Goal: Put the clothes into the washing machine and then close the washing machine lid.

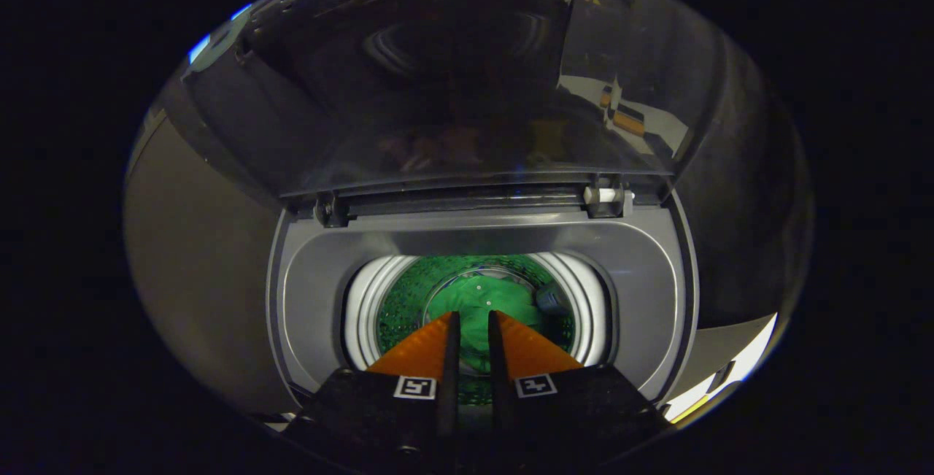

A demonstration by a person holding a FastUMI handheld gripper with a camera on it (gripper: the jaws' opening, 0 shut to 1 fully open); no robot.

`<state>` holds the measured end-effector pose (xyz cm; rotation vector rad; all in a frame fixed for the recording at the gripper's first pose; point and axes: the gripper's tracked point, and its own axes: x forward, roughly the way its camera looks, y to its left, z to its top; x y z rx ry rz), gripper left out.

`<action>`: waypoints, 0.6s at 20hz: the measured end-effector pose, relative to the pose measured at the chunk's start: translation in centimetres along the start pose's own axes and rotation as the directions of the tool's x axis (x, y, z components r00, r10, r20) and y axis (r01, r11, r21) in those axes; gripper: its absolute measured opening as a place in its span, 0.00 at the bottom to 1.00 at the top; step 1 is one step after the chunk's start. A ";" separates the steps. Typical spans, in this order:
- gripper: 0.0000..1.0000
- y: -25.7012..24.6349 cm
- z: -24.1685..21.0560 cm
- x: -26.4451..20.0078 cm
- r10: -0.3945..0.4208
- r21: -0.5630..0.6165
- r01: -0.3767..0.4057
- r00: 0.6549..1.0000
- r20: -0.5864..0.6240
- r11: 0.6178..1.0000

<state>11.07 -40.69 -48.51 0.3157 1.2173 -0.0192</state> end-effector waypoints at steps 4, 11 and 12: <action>1.00 2.4 -1.1 -0.7 0.130 0.063 -0.125 0.988 -0.086 0.990; 0.99 -2.2 7.0 -7.4 -0.076 0.105 0.048 0.957 0.280 0.993; 1.00 -2.2 9.1 -9.4 -0.084 0.101 0.051 0.933 0.350 0.994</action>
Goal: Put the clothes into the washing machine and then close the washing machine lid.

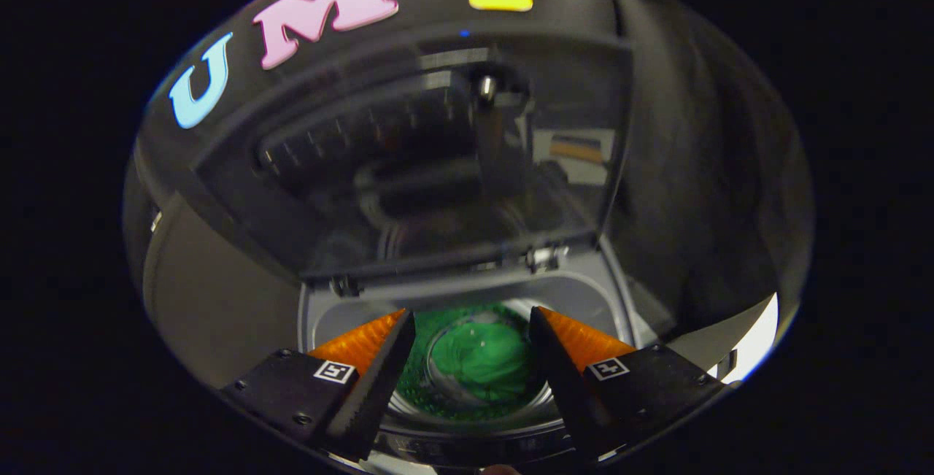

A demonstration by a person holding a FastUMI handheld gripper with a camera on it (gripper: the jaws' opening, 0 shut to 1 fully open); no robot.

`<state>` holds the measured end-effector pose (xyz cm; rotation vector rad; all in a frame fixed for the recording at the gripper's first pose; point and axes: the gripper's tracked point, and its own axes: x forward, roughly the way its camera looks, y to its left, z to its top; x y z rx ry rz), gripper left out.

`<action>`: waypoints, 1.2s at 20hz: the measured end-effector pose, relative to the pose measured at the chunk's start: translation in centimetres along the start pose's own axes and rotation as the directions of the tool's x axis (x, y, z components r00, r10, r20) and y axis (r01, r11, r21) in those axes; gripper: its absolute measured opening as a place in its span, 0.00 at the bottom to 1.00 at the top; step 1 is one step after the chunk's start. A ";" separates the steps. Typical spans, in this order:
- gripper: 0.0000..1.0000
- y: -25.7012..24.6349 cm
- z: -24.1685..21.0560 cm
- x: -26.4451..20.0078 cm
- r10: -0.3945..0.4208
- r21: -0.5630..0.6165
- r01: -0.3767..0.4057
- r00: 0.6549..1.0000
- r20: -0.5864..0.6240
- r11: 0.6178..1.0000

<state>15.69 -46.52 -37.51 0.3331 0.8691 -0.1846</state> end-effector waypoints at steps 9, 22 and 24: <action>0.99 9.9 21.5 -3.8 0.180 -0.117 -0.146 0.911 0.371 0.982; 1.00 9.4 16.5 -1.3 0.117 -0.199 -0.073 0.969 0.217 0.977; 1.00 9.0 15.7 -2.4 0.101 -0.201 -0.057 0.972 0.213 0.978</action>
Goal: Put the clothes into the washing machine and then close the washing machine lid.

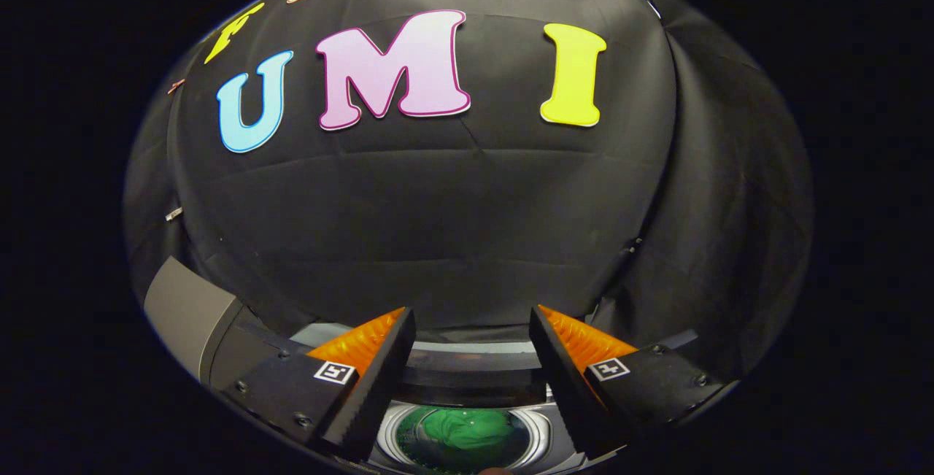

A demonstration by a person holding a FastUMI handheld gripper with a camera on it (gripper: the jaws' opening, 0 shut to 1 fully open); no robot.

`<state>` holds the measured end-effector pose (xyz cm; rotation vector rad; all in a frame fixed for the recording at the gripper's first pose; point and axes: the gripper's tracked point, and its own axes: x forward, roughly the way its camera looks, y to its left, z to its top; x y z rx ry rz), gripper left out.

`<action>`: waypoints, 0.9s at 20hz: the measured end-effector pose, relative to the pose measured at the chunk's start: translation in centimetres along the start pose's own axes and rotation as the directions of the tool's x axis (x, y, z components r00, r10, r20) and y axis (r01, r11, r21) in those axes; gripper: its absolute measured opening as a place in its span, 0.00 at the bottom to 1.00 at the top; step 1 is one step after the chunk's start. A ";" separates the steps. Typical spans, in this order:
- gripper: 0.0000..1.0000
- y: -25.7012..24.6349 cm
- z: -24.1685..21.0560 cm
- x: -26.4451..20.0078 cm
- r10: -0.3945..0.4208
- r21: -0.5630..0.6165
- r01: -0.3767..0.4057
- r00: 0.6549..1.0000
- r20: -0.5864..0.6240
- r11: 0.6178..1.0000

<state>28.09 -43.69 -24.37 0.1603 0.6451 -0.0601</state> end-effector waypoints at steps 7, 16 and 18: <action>1.00 -0.1 -2.5 -3.0 -0.045 -0.003 0.045 0.998 -0.039 0.999; 0.99 0.7 -12.0 -8.0 -0.038 -0.055 0.026 0.972 -0.232 0.998; 0.99 1.5 -14.7 -9.3 -0.009 -0.032 0.000 0.963 -0.269 0.999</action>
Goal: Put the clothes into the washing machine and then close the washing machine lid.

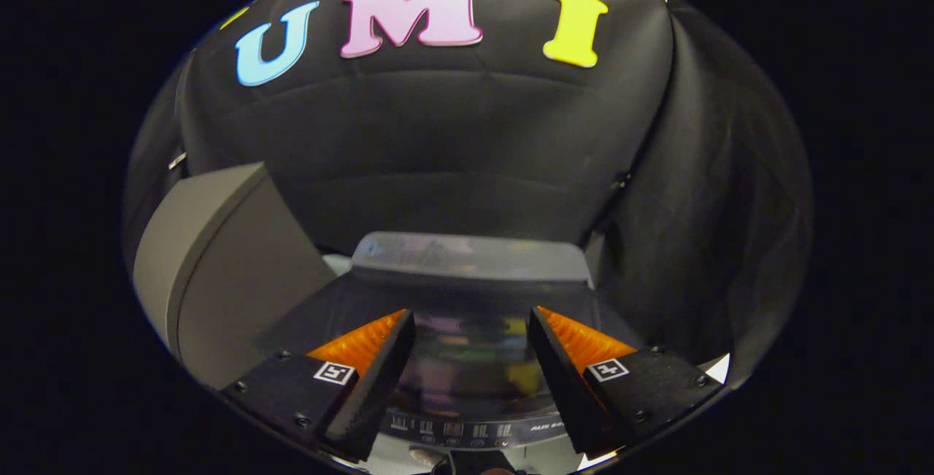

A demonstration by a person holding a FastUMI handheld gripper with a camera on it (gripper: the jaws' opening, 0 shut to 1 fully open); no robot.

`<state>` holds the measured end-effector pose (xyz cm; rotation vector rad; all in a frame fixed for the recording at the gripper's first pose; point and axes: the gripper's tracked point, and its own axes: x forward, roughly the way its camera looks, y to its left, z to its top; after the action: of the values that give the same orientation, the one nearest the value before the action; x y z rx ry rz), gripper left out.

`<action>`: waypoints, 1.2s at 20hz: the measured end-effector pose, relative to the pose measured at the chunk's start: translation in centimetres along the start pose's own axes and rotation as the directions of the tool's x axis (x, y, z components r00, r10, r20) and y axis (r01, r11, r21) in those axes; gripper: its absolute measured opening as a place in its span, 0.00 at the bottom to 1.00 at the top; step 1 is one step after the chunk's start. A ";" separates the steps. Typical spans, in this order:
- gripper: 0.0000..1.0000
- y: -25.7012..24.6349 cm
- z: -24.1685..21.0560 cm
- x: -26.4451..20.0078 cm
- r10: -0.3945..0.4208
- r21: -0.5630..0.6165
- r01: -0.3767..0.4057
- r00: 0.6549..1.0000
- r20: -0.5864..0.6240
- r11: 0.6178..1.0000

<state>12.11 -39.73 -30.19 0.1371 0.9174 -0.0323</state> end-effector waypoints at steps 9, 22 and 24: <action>0.99 2.9 4.1 -2.8 0.050 0.011 -0.055 0.964 0.263 0.998; 0.99 11.5 17.3 -17.0 0.100 0.010 -0.136 0.776 0.623 0.991; 0.99 12.4 18.2 -19.2 0.101 0.018 -0.148 0.757 0.646 0.989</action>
<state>15.84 -30.42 -2.78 0.2335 0.2078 0.0146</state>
